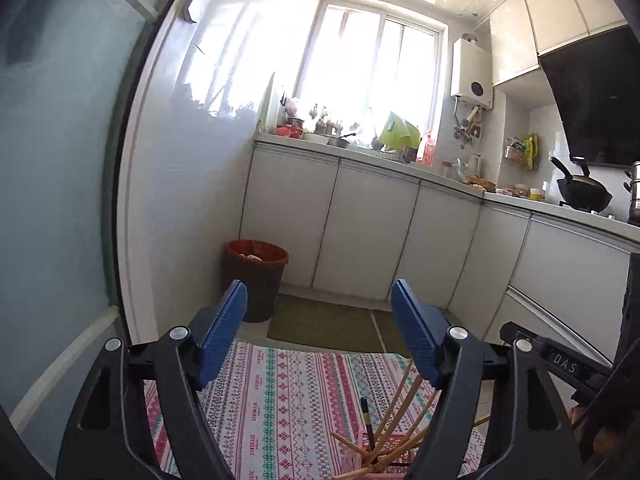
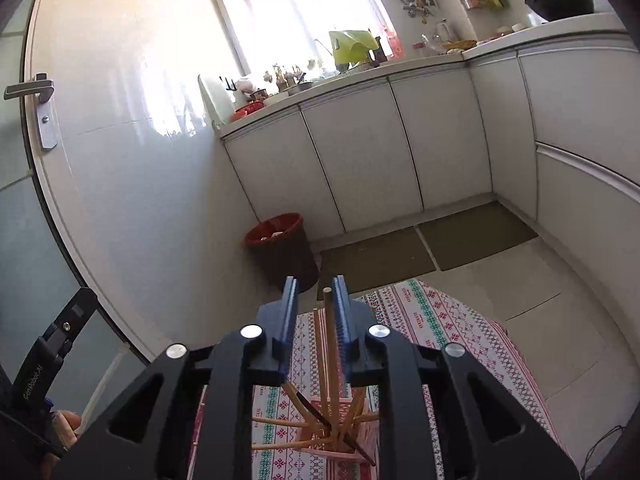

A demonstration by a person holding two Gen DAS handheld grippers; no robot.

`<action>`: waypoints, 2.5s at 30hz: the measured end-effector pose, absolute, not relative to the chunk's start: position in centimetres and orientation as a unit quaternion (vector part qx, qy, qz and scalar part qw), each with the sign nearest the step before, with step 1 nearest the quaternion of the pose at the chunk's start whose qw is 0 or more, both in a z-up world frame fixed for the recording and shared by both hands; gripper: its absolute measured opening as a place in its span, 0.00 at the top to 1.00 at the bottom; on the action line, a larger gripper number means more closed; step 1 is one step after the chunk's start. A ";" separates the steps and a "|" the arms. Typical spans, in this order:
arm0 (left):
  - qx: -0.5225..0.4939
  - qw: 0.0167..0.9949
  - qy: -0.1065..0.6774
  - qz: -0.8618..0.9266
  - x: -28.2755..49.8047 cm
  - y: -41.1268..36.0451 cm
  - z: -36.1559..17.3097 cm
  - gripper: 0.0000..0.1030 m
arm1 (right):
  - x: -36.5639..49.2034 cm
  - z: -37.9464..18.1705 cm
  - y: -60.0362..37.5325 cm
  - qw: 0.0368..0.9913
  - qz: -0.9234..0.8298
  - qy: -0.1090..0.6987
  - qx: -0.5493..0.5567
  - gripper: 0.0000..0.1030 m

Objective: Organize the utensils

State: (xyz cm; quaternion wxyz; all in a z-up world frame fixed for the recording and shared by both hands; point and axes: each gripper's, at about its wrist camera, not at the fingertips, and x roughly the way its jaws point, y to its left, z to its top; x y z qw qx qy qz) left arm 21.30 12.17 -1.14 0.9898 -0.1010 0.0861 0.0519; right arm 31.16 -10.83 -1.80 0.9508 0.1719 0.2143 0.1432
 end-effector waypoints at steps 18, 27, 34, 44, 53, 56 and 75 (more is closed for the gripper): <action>-0.053 0.986 0.131 0.087 11.5 5.6 1.1 0.07 | 15.5 2.5 -14.5 0.980 0.070 0.176 0.065 0.25; -0.050 0.978 0.180 0.087 7.1 4.4 1.1 0.07 | 9.3 2.0 -16.0 0.977 0.028 0.195 0.075 0.06; -0.024 0.981 0.178 0.072 4.9 2.8 1.3 0.07 | 7.6 1.3 -16.4 0.972 0.016 0.221 0.076 0.06; -0.019 0.982 0.174 0.065 4.4 2.2 1.2 0.07 | 7.1 1.7 -17.1 0.972 0.020 0.215 0.089 0.06; -0.020 0.982 0.174 0.067 4.4 2.2 1.1 0.07 | 7.4 1.5 -17.5 0.970 0.022 0.221 0.098 0.06; -0.018 0.982 0.173 0.067 4.4 2.2 1.0 0.07 | 7.5 1.5 -17.4 0.969 0.024 0.225 0.099 0.06; -0.021 0.981 0.180 0.071 4.6 2.2 1.0 0.07 | 7.9 1.2 -17.6 0.966 0.027 0.233 0.106 0.06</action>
